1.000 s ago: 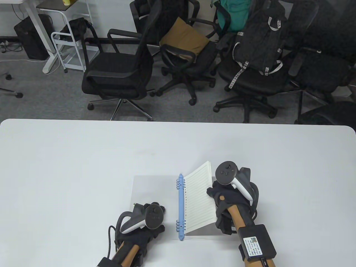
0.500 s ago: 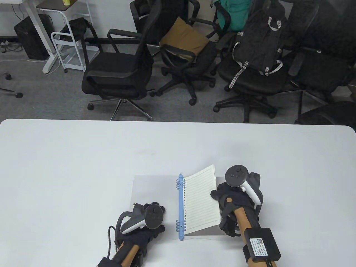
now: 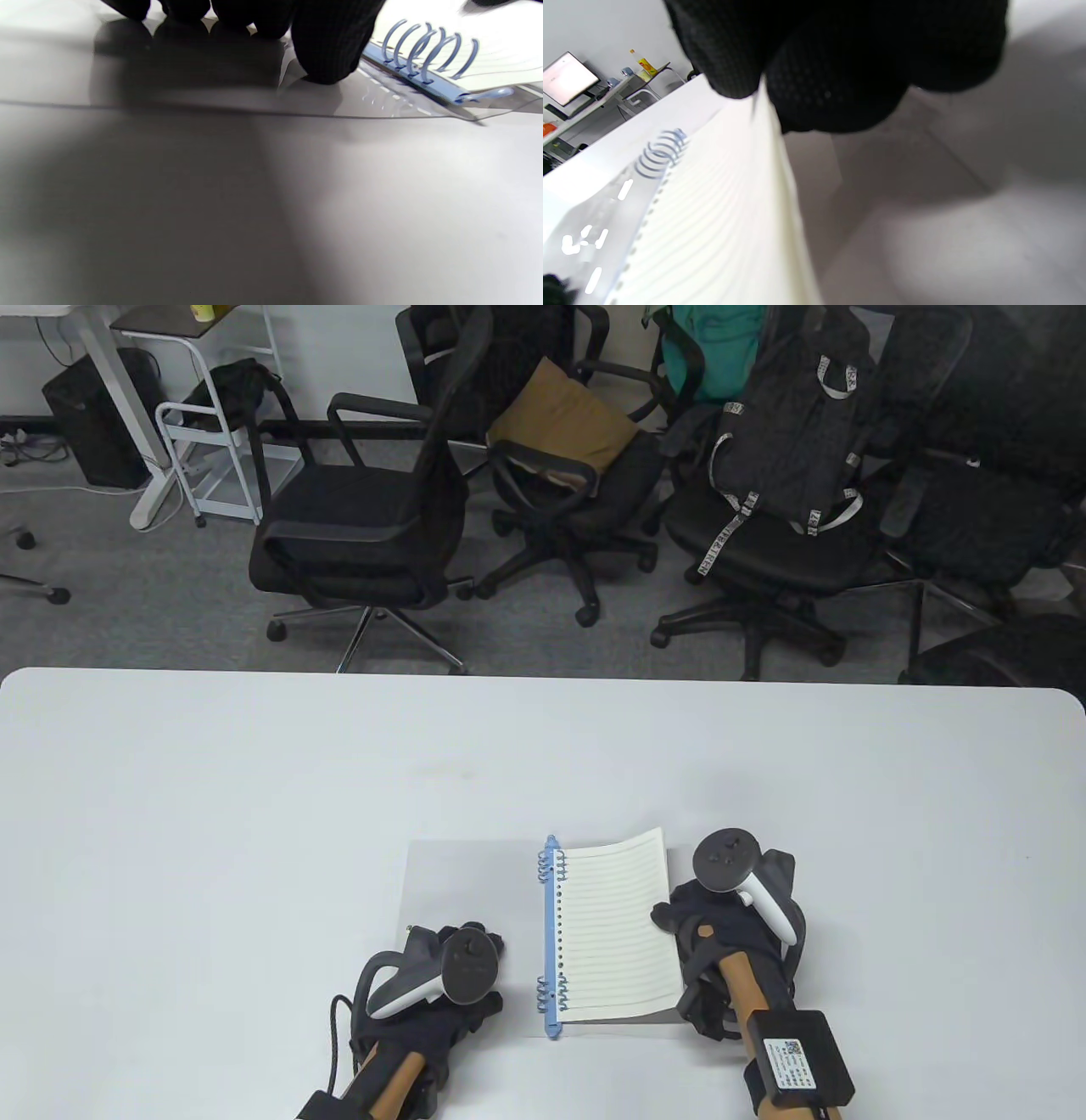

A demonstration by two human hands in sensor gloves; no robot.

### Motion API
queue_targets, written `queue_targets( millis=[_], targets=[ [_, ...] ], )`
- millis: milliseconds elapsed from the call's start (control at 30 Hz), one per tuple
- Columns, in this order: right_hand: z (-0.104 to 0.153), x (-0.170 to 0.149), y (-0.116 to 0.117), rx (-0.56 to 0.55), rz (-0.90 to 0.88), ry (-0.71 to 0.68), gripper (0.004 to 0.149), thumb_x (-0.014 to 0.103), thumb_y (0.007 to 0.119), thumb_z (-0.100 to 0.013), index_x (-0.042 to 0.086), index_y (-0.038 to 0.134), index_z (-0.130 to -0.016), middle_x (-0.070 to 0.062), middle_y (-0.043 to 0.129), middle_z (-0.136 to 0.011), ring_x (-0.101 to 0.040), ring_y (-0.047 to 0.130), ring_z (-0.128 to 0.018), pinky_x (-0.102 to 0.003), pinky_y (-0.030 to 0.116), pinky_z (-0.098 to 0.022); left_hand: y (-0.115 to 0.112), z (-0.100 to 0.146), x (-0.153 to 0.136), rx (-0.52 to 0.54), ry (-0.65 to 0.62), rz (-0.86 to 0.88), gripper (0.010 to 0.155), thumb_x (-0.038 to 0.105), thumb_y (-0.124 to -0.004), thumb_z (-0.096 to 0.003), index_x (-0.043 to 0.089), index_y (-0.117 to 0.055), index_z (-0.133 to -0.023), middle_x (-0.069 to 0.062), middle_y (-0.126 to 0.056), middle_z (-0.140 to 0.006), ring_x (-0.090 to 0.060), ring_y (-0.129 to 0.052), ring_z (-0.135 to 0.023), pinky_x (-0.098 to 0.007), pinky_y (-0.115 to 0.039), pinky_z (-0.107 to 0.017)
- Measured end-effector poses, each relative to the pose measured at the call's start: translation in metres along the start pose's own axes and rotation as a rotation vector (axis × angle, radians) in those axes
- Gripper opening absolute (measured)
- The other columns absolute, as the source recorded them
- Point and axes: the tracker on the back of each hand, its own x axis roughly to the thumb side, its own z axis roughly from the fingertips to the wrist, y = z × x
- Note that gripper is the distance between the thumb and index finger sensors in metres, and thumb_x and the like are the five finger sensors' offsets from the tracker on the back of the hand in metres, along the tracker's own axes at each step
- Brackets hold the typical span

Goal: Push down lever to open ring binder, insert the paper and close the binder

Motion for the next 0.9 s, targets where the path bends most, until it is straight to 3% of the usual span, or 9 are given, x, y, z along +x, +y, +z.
queue_targets(
  millis=[300,500,600,700,900],
  targets=[
    [0.025,0.015,0.001,-0.086,0.293,-0.027,0.062,0.041,0.074,-0.059,-0.005,0.07,-0.1,-0.024,0.089,-0.078,-0.031,0.096,-0.055,-0.04,0.085,-0.04,-0.001,0.003,-0.001,0.036,-0.051,-0.03,0.07,0.04,-0.08,-0.0637,0.013,-0.055,-0.123,-0.019,-0.051,-0.125,-0.047,-0.058,-0.11,-0.063,-0.056,-0.077],
    [0.055,0.014,0.003,-0.106,0.328,-0.152,0.06,0.039,0.07,-0.061,0.0,0.063,-0.107,-0.029,0.078,-0.093,-0.039,0.088,-0.073,-0.051,0.079,-0.054,0.013,0.018,-0.002,0.11,-0.069,0.116,0.07,0.042,-0.079,-0.064,0.011,-0.056,-0.123,-0.022,-0.052,-0.125,-0.048,-0.062,-0.11,-0.063,-0.058,-0.076],
    [0.068,0.005,0.01,-0.084,0.311,-0.222,0.062,0.037,0.071,-0.062,-0.001,0.059,-0.109,-0.032,0.069,-0.102,-0.046,0.08,-0.084,-0.058,0.074,-0.06,0.02,0.025,-0.005,0.137,-0.011,0.088,0.074,0.043,-0.078,-0.0646,0.005,-0.053,-0.124,-0.029,-0.049,-0.124,-0.054,-0.059,-0.109,-0.066,-0.056,-0.075],
    [0.077,-0.008,0.021,0.016,0.315,-0.309,0.067,0.037,0.071,-0.062,-0.003,0.05,-0.112,-0.035,0.054,-0.108,-0.052,0.066,-0.094,-0.063,0.065,-0.066,0.024,0.029,-0.014,0.131,0.097,0.077,0.083,0.046,-0.076,-0.0652,-0.008,-0.051,-0.122,-0.042,-0.047,-0.12,-0.064,-0.058,-0.105,-0.069,-0.054,-0.074],
    [0.087,-0.024,0.04,0.034,0.383,-0.325,0.074,0.038,0.071,-0.062,-0.006,0.04,-0.113,-0.039,0.044,-0.11,-0.056,0.056,-0.096,-0.066,0.058,-0.068,0.023,0.03,-0.035,0.027,0.295,0.169,0.093,0.053,-0.07,-0.0677,-0.02,-0.046,-0.12,-0.052,-0.044,-0.116,-0.072,-0.055,-0.1,-0.075,-0.051,-0.071]
  ],
)
